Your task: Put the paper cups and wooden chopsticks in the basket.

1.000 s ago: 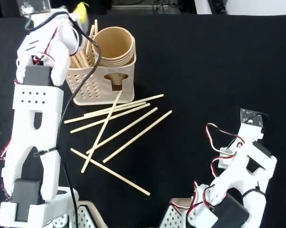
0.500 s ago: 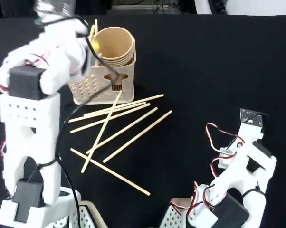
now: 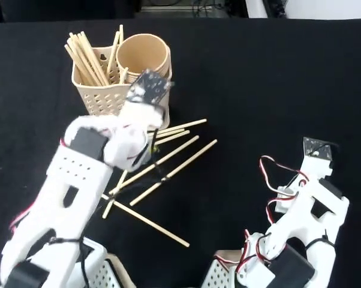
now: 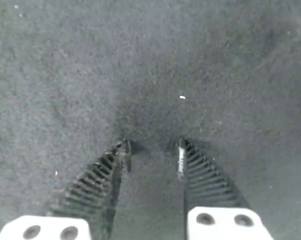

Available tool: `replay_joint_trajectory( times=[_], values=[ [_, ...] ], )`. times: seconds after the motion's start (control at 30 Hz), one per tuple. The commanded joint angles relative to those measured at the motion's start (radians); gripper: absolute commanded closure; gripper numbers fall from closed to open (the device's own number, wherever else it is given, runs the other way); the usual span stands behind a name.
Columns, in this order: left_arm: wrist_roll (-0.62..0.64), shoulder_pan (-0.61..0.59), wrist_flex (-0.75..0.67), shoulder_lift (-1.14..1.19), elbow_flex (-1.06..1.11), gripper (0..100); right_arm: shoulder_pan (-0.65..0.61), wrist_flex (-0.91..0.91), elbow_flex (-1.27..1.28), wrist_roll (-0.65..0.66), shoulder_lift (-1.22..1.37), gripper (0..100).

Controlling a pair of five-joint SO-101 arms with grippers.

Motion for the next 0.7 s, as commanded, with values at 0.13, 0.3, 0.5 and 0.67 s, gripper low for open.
replay_joint_trajectory(
  times=[0.13,0.3,0.5,0.67],
  values=[
    [0.008,-0.091,-0.388,0.002,0.202,79,-0.029,-0.009,0.007,-0.005,-0.002,85.0],
    [0.009,-0.090,-0.474,0.175,0.134,79,-0.029,-0.009,0.007,-0.003,-0.002,85.0],
    [0.005,-0.090,-0.473,0.358,0.025,79,-0.029,-0.009,0.007,-0.002,-0.002,84.9],
    [-0.002,-0.090,-0.480,0.385,0.007,83,-0.029,-0.009,0.007,-0.002,-0.002,84.8]
  ],
)
